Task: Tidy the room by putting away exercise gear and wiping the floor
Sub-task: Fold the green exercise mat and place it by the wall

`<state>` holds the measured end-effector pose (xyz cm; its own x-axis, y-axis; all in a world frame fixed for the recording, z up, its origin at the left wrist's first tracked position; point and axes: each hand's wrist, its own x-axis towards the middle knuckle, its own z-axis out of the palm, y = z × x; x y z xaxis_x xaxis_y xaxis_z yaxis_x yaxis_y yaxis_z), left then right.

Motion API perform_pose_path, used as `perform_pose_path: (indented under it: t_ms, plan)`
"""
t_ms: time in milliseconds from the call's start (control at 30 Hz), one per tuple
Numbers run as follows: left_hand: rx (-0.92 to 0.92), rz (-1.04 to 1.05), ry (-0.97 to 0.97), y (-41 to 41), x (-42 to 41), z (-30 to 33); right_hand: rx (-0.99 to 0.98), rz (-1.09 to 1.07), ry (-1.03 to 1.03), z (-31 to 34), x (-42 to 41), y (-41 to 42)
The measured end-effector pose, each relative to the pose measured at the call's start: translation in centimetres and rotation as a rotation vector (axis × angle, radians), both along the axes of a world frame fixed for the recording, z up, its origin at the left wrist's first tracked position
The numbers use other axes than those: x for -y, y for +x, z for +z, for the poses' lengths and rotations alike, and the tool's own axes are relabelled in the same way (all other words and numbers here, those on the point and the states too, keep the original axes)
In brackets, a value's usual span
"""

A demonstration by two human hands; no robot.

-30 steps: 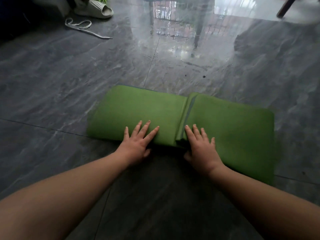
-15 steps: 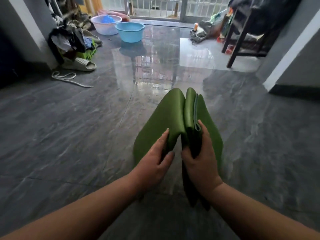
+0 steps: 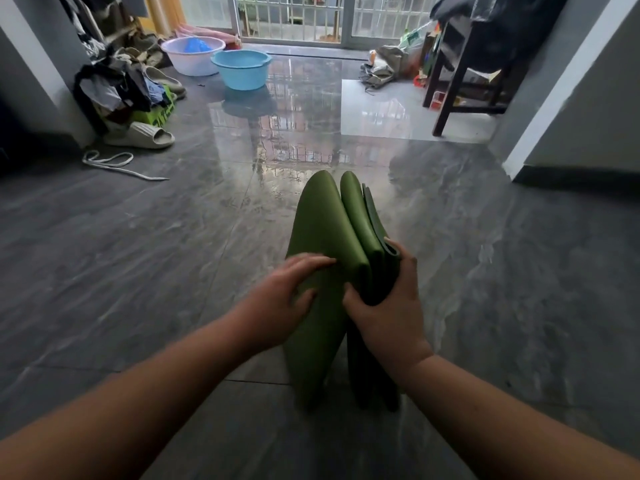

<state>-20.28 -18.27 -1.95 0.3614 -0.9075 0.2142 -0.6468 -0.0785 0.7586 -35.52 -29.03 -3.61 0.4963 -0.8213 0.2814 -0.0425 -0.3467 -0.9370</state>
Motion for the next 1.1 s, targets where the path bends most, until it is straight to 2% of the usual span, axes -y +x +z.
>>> perform_pose_path:
  t_ms: [100,167,233,333,433,567,700,833,967,1100]
  plan:
    - [0.481,0.069,0.077,3.2,-0.4,3.2,0.008,0.042,-0.052,-0.2,-0.1,-0.9]
    - [0.678,0.037,0.212,4.3,-0.8,5.3,0.005,0.107,-0.103,-0.1,0.0,-1.7]
    - [0.778,-0.005,0.317,4.7,-1.0,6.8,0.016,0.236,-0.159,0.1,0.3,-2.5]
    - [0.779,-0.063,0.44,5.1,-0.8,7.6,-0.028,0.434,-0.2,0.3,0.8,-3.3]
    - [0.733,-0.182,0.588,5.5,-0.8,7.1,-0.067,0.528,-0.147,0.7,1.4,-3.8]
    - [0.661,-0.204,0.532,5.4,-1.6,6.5,-0.189,0.645,-0.12,2.4,2.7,-3.9]
    - [0.725,-0.137,0.457,5.4,-1.8,5.7,-0.513,0.743,-0.159,5.8,3.7,-4.3]
    - [0.806,-0.051,0.378,5.2,-2.0,5.8,-0.707,0.65,-0.332,10.3,2.9,-4.7]
    - [0.933,0.031,0.32,3.4,-1.7,5.3,-1.057,0.372,-0.875,12.7,1.3,-3.3]
    - [1.005,0.073,0.209,1.5,-1.4,4.6,-1.141,0.367,-0.943,11.1,-0.3,-1.1]
